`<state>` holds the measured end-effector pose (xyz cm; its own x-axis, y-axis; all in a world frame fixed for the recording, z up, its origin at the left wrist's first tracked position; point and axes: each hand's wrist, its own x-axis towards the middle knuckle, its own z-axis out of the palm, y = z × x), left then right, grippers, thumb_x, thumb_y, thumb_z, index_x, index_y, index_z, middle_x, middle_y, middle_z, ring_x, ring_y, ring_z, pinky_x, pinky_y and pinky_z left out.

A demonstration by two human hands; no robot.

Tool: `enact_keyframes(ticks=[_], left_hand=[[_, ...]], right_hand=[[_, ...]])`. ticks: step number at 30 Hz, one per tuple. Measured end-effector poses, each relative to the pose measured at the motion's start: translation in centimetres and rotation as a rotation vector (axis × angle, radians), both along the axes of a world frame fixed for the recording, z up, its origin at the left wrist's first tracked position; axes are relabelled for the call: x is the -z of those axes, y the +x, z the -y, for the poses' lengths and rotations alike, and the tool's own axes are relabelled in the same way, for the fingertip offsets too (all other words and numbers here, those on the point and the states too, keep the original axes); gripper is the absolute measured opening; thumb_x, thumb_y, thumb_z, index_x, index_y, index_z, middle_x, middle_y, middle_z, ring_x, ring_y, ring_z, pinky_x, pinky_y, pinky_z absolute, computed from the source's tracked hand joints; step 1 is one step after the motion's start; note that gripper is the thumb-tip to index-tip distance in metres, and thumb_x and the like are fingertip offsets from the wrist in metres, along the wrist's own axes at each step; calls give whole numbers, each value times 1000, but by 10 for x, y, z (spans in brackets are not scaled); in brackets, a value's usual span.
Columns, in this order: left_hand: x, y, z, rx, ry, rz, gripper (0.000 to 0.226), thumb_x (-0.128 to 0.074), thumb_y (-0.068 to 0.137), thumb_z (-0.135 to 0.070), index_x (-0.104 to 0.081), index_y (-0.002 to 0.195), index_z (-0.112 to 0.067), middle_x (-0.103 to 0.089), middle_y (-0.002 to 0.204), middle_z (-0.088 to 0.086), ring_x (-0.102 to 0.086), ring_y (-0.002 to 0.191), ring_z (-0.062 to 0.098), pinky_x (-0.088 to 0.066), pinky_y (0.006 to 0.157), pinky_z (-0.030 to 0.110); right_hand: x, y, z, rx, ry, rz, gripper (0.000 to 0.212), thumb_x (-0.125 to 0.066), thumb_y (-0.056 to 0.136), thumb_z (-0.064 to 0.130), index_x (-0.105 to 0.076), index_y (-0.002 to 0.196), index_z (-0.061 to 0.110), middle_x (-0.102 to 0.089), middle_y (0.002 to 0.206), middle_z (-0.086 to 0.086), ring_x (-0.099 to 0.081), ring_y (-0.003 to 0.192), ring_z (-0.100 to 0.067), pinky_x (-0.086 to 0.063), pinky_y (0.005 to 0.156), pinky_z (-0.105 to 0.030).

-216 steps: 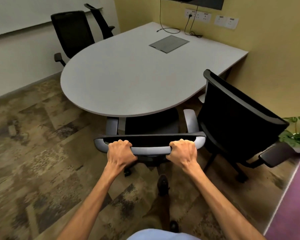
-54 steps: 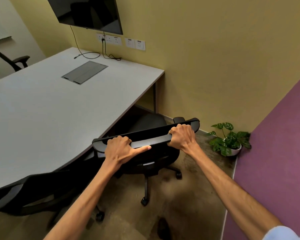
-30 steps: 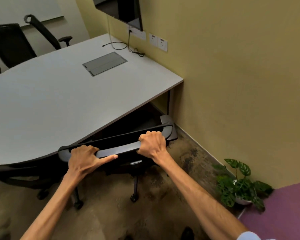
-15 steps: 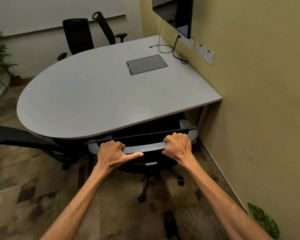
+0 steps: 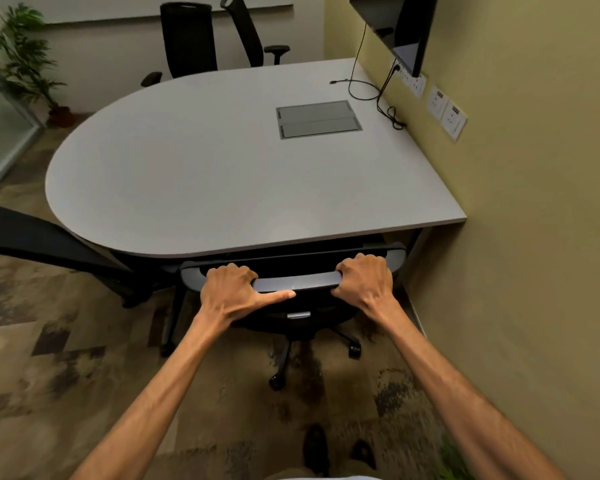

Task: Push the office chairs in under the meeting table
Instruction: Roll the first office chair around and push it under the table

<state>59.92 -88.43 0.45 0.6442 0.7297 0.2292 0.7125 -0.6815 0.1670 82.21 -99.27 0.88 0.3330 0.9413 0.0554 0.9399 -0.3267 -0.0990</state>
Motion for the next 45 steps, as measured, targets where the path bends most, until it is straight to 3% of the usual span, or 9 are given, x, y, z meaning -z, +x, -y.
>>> enact_keyframes(ticks=[7, 15, 25, 30, 38, 45], left_hand=[[0, 28, -12, -36, -20, -9, 82, -36, 59, -100, -15, 49, -22, -12, 41, -8, -14, 38, 10, -17, 45, 26], [-6, 57, -31, -80, 2, -10, 81, -36, 60, -99, -15, 48, -22, -14, 40, -7, -15, 37, 10, -18, 45, 27], [1, 87, -56, -84, 30, -33, 81, -34, 62, -98, -15, 48, -21, -14, 40, -7, -15, 37, 10, -18, 45, 27], [2, 99, -79, -95, 48, -79, 82, -32, 63, -98, -16, 47, -19, -15, 38, -7, -17, 36, 11, -18, 45, 26], [5, 107, -104, -114, 79, -96, 84, -30, 61, -100, -16, 45, -19, -14, 36, -8, -18, 34, 11, -14, 44, 24], [11, 105, -104, -105, 74, -83, 82, -31, 62, -99, -16, 45, -20, -14, 36, -9, -17, 33, 9, -12, 44, 23]], right_hand=[[4, 32, -25, -54, -15, 20, 28, -64, 67, 38, -76, 83, 19, -63, 65, -4, -60, 63, -27, -38, 57, -28], [0, 67, -53, -86, -13, -8, 21, -61, 63, 34, -71, 69, 16, -35, 46, 5, -45, 49, -23, -33, 54, -27], [4, 99, -82, -101, -9, 33, 27, -64, 66, 37, -77, 83, 20, -45, 54, 1, -45, 53, -22, -32, 54, -27], [7, 111, -103, -106, 7, 34, 32, -63, 67, 38, -77, 91, 21, -62, 64, -6, -58, 61, -27, -34, 56, -28], [8, 117, -120, -112, 1, 25, 30, -59, 70, 36, -75, 87, 18, -47, 58, -1, -53, 58, -26, -34, 56, -28], [15, 118, -121, -136, 19, 17, 33, -62, 69, 38, -76, 90, 18, -62, 64, -5, -57, 61, -27, -37, 57, -28]])
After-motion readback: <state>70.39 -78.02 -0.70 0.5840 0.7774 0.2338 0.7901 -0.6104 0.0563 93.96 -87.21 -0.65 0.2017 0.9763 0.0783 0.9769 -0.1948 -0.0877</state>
